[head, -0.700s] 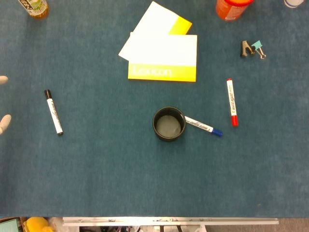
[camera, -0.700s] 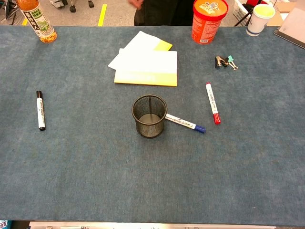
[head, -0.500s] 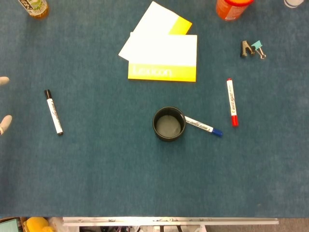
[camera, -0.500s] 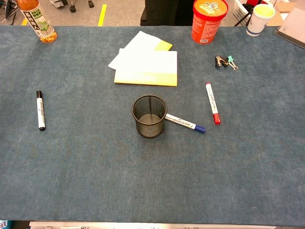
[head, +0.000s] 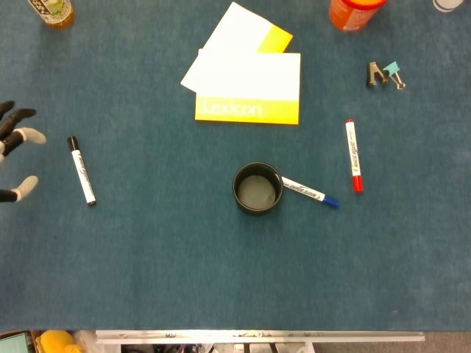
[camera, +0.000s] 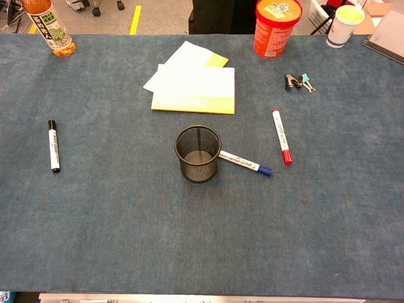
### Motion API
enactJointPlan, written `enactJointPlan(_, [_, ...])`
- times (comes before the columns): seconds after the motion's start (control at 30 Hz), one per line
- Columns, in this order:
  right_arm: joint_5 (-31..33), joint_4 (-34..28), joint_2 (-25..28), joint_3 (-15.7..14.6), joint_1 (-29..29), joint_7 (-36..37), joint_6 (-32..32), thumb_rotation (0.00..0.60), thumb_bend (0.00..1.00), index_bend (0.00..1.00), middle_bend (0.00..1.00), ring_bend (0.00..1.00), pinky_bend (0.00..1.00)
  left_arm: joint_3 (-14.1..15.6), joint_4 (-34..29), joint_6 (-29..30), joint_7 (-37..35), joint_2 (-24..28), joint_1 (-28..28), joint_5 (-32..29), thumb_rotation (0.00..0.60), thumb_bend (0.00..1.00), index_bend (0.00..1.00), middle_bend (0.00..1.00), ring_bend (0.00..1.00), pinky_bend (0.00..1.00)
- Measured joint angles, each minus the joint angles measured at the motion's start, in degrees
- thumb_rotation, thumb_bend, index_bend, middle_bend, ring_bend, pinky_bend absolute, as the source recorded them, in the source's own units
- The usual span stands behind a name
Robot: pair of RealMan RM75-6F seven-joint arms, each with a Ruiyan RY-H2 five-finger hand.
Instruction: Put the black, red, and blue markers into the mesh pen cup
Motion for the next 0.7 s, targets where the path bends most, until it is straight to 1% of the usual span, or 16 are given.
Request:
enactJointPlan(0.07, [0.0,-0.1,0.0,0.0,0.1,0.0,-0.2,0.600,0.17,0.24,0.16,0.04,0.04,0.4,2.4,-1.0,-2.0,-0.6,-1.3,1.5,0.600,0.29,0.38,0.16,0.01,0.01])
enactJointPlan(0.2, [-0.1,-0.5,0.1,-0.1,0.1,-0.3,-0.2,0.600,0.17,0.24,0.16,0.04,0.04,1.5,9.6,-2.1,-6.3,-3.1,-4.2,5.3,0.600,0.31,0.43,0.17,0.01,0.01])
enactJointPlan(0.33, [-0.1,-1.1,0.2,-0.1,0.1,-0.8,-0.2,0.600,0.17,0.24,0.16,0.04,0.04,2.9,17.0,-2.0,-9.7,-6.1,-6.9,9.5,0.600,0.31,0.45,0.17,0.01,0.01])
enactJointPlan(0.4, [-0.1,-1.5,0.3,-0.1,0.1,-1.1,-0.2,0.600,0.17,0.24,0.16,0.04,0.04,4.1,20.5,-1.8,-11.2,-7.7,-8.4,12.1,0.600,0.31,0.45,0.17,0.01,0.01])
enactJointPlan(0.53, [-0.1,-2.0,0.3,-0.2,0.2,-1.6,-0.4,0.600,0.17,0.24,0.16,0.04,0.04,6.8,25.2,-1.5,-12.7,-10.0,-11.1,16.4,0.600,0.31,0.45,0.16,0.01,0.01])
enactJointPlan(0.7, [0.1,-2.4,0.3,-0.3,0.3,-2.2,-0.6,0.600,0.17,0.24,0.16,0.04,0.04,9.5,30.0,0.1,-11.7,-12.6,-13.3,20.7,0.600,0.31,0.45,0.15,0.00,0.01])
